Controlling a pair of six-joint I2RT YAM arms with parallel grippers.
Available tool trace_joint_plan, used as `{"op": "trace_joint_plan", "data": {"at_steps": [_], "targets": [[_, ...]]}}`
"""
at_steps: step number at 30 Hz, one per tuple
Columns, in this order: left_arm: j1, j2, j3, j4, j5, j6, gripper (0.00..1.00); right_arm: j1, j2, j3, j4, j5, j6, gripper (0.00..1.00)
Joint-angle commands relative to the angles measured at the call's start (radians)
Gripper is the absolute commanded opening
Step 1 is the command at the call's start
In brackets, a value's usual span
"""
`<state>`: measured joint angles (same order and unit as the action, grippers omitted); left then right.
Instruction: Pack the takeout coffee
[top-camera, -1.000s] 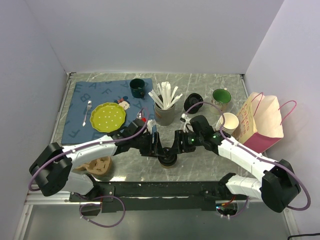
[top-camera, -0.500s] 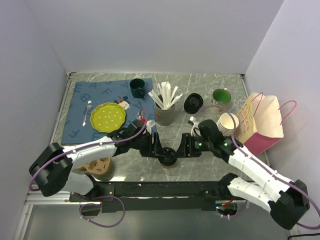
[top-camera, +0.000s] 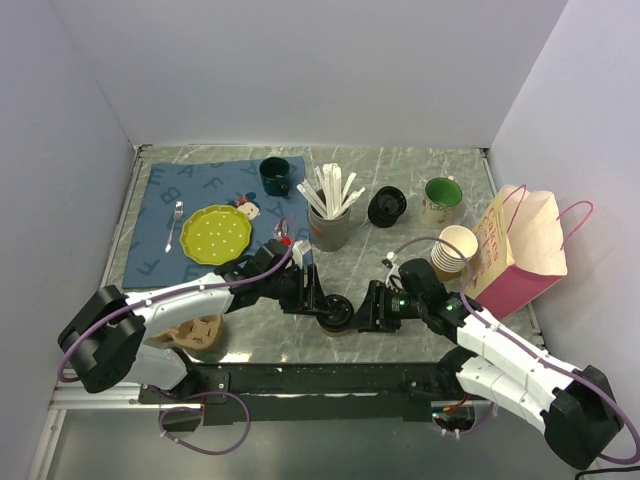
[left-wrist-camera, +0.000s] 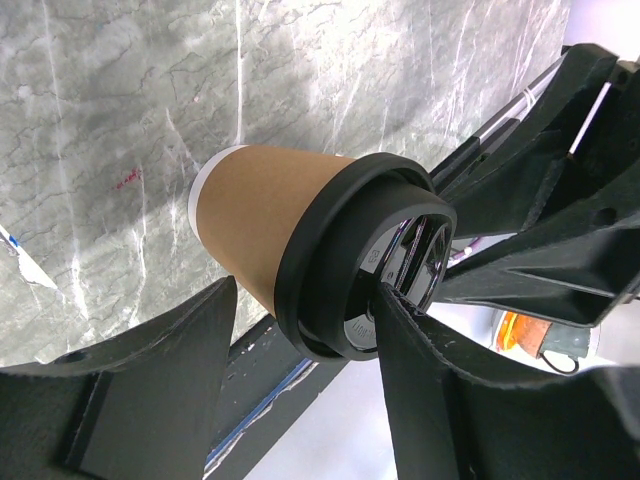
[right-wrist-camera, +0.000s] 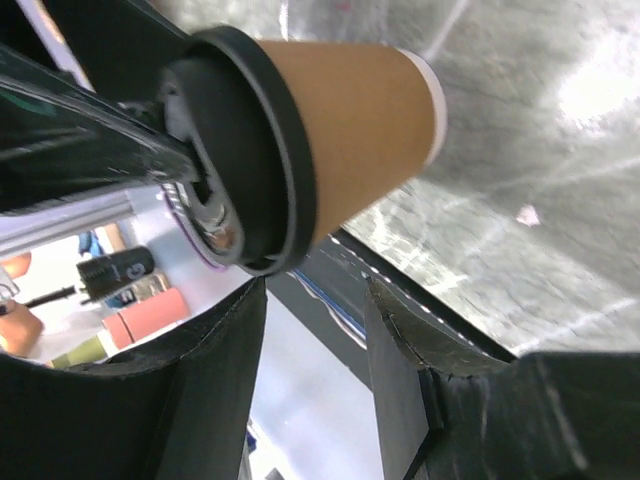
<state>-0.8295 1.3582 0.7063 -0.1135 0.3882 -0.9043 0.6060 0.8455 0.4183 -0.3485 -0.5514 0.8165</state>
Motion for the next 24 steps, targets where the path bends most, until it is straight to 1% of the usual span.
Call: {"op": "trace_joint_plan", "data": {"at_steps": [1, 5, 6, 8, 15, 21, 23, 24], "targets": [[-0.005, 0.032, -0.041, -0.106, -0.095, 0.038, 0.62, -0.005, 0.004, -0.007, 0.109, -0.004, 0.044, 0.51], [-0.005, 0.041, -0.036, -0.107, -0.097, 0.041, 0.62, -0.002, 0.035, -0.007, 0.100, 0.021, 0.039, 0.48], [-0.005, 0.042, -0.037, -0.104, -0.097, 0.042, 0.61, -0.005, 0.049, -0.006, 0.092, 0.040, 0.036, 0.46], [-0.005, 0.047, -0.041, -0.103, -0.097, 0.041, 0.61, -0.003, 0.055, -0.006, 0.072, 0.057, 0.029, 0.44], [-0.005, 0.061, -0.054, -0.094, -0.098, 0.036, 0.61, -0.005, 0.021, -0.065, 0.002, 0.179, 0.023, 0.33], [-0.005, 0.081, -0.060, -0.092, -0.103, 0.036, 0.61, -0.005, -0.022, -0.171, 0.005, 0.258, 0.058, 0.30], [-0.003, 0.088, -0.061, -0.094, -0.103, 0.039, 0.61, -0.006, -0.029, -0.174, -0.004, 0.260, 0.056, 0.30], [-0.005, 0.090, -0.059, -0.095, -0.103, 0.039, 0.61, -0.005, -0.034, -0.141, -0.038, 0.260, 0.047, 0.31]]}}
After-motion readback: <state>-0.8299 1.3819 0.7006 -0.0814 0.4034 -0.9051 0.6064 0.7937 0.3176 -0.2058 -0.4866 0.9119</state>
